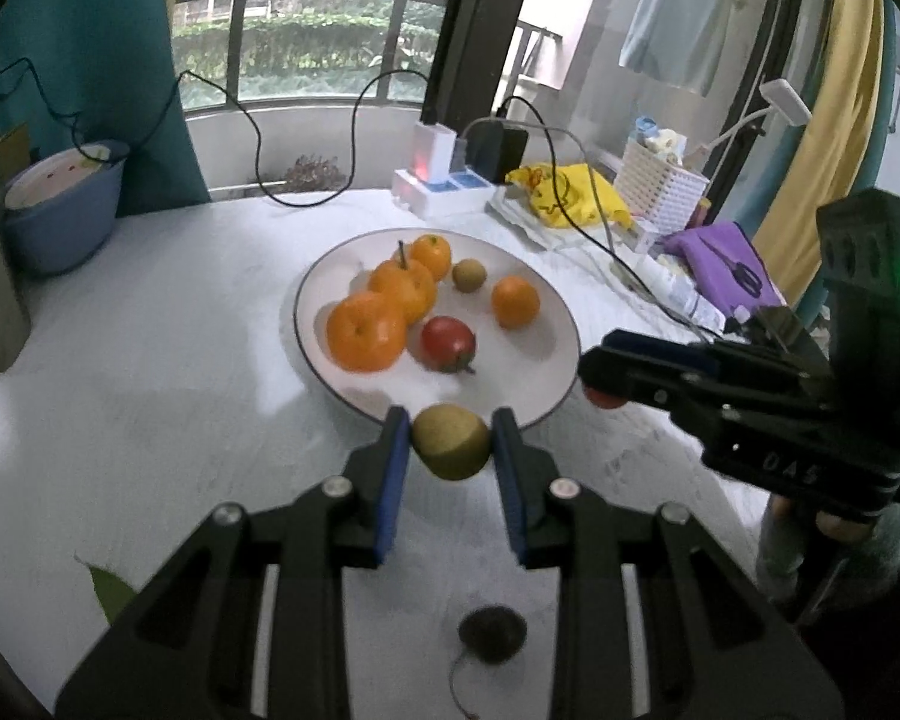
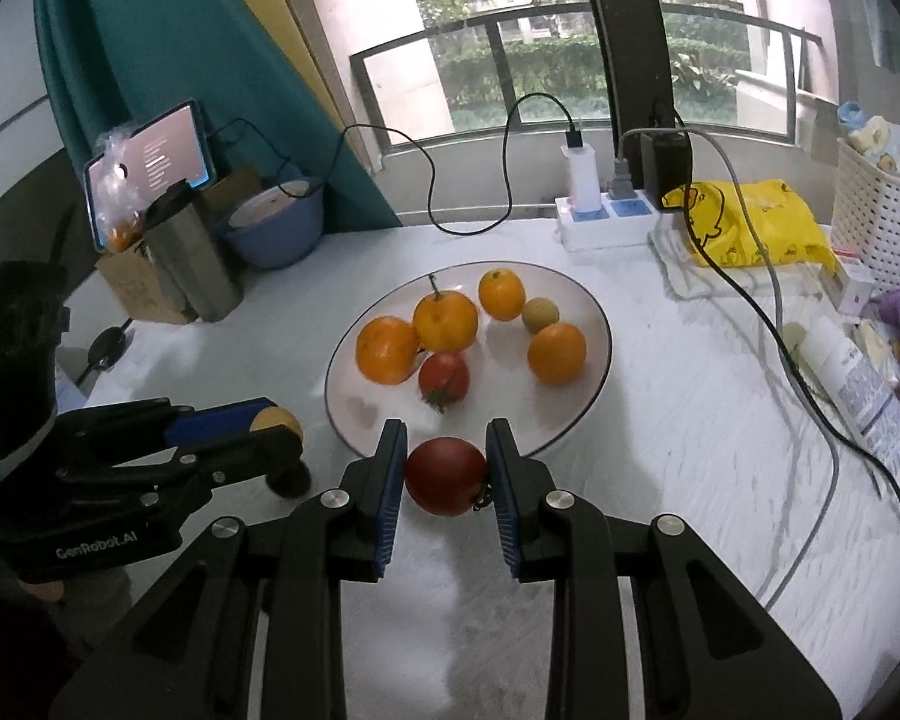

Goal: Organize fruits
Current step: 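Carry both fruits onto the white plate and open both grippers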

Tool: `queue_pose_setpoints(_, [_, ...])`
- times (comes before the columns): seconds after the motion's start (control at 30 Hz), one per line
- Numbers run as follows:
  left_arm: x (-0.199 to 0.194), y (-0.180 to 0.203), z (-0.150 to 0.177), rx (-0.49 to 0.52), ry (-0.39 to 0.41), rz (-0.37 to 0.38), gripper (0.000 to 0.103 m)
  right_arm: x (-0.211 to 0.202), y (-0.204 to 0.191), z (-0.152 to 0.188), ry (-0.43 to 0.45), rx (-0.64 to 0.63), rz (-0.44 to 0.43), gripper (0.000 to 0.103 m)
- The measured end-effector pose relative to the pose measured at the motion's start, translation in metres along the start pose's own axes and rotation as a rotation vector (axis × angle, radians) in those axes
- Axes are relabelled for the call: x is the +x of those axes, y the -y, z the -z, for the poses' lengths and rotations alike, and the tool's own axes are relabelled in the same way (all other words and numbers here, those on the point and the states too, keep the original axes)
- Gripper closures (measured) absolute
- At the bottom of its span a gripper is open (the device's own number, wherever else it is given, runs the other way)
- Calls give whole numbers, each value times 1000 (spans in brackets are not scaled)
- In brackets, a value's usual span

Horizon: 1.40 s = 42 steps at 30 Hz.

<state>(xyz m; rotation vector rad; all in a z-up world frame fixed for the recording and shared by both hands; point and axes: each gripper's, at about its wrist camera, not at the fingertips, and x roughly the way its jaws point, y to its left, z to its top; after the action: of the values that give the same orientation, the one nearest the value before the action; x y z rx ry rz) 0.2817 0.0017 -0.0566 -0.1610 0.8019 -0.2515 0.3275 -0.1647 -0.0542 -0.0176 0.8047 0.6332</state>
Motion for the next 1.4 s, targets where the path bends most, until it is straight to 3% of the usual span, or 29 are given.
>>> queue_pose_setpoints(0.5, [49, -9, -24, -1, -37, -13, 74, 44, 18, -16, -14, 3, 47, 74])
queue_pose_setpoints(0.77, [54, -12, -27, -22, -52, -9, 72, 48, 25, -17, -24, 33, 56, 74])
queue_pose_setpoints(0.93, [40, -14, -28, -42, -25, -9, 56, 43, 22, -17, -23, 27, 81, 72])
queue_pose_setpoints(1.4, [-32, -21, -9, -55, 65, -29, 56, 7, -21, 1, -8, 2, 64, 72])
